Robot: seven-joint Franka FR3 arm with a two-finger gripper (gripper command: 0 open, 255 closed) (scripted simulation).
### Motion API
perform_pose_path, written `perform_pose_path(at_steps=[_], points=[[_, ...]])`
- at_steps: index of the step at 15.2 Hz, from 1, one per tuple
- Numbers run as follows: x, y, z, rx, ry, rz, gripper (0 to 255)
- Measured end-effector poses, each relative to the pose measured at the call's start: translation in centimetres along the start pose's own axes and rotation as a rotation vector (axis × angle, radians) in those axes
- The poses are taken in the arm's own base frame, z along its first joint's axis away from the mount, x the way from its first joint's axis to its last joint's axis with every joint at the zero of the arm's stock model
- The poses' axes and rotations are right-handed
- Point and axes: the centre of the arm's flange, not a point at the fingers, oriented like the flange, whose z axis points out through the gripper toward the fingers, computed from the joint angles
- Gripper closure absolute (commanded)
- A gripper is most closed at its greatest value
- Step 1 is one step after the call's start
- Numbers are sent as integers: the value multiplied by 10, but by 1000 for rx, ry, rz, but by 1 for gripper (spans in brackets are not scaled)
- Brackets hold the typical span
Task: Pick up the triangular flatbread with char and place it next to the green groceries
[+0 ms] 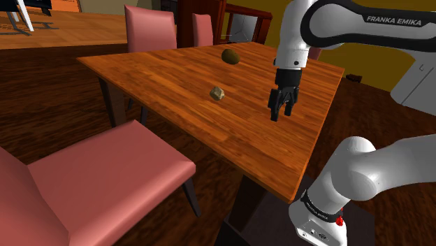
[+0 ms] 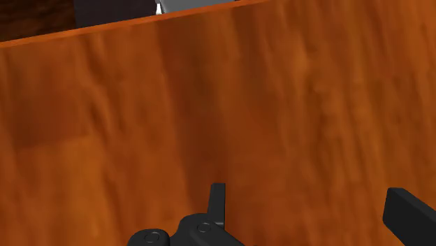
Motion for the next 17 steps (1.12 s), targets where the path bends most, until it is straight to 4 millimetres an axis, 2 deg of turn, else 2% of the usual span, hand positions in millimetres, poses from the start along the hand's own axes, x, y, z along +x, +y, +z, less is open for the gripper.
perform_pose_path(at_steps=[2,4,10,17], points=[[3,-4,-2,-4,11,2,0],[16,-12,-7,-18,51,7,0],[64,-53,-23,-67,202,25,0],[112,-100,-50,-126,382,47,0]])
